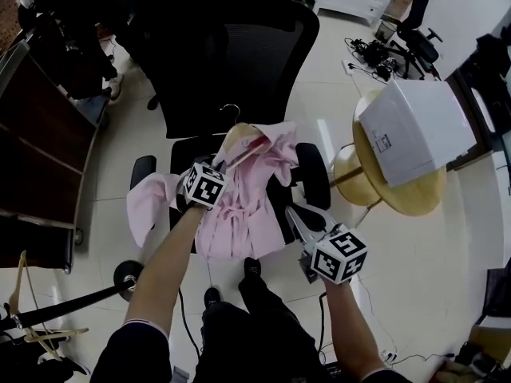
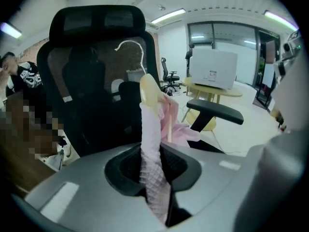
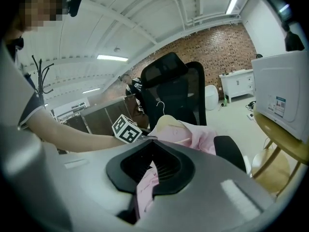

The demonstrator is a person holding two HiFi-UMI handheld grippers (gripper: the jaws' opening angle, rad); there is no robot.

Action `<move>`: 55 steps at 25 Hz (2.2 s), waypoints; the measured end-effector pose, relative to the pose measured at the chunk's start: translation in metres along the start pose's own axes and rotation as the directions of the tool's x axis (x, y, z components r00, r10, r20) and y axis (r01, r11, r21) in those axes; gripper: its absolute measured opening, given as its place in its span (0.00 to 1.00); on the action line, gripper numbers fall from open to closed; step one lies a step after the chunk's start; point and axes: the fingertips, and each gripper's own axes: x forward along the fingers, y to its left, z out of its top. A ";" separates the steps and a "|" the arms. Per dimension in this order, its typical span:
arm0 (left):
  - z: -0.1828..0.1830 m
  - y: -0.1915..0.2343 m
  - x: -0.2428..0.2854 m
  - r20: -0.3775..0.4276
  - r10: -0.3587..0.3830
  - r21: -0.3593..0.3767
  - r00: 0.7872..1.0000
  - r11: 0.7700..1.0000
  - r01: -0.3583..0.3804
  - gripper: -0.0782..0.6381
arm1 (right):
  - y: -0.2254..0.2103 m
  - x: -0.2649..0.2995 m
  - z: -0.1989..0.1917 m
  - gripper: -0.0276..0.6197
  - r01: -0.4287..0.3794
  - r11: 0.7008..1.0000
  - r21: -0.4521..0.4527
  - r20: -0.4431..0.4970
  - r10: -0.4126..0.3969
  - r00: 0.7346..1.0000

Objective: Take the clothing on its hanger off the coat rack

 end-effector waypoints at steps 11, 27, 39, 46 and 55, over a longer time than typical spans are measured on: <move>-0.068 -0.021 0.042 -0.070 -0.038 -0.136 0.997 0.990 0.028 0.22 | -0.013 0.020 -0.027 0.05 -0.023 1.000 0.018 -0.069 0.024 0.997; -0.006 -0.023 -0.062 0.113 0.000 -0.219 0.994 0.975 0.025 0.24 | 0.015 0.045 0.018 0.05 -0.142 0.988 -0.062 -0.034 0.140 0.990; 0.078 -0.042 -0.187 0.351 -0.066 -0.167 0.934 0.977 0.133 0.12 | 0.065 0.052 0.078 0.05 -0.123 0.980 -0.158 0.074 0.136 0.988; 0.099 -0.044 -0.227 0.422 -0.121 -0.146 0.899 0.969 0.199 0.12 | 0.090 0.055 0.111 0.05 -0.097 0.978 -0.187 0.165 0.128 0.978; 0.106 -0.029 -0.239 0.449 -0.114 -0.152 0.886 0.968 0.202 0.12 | 0.100 0.060 0.128 0.04 -0.059 0.974 -0.219 0.184 0.101 0.978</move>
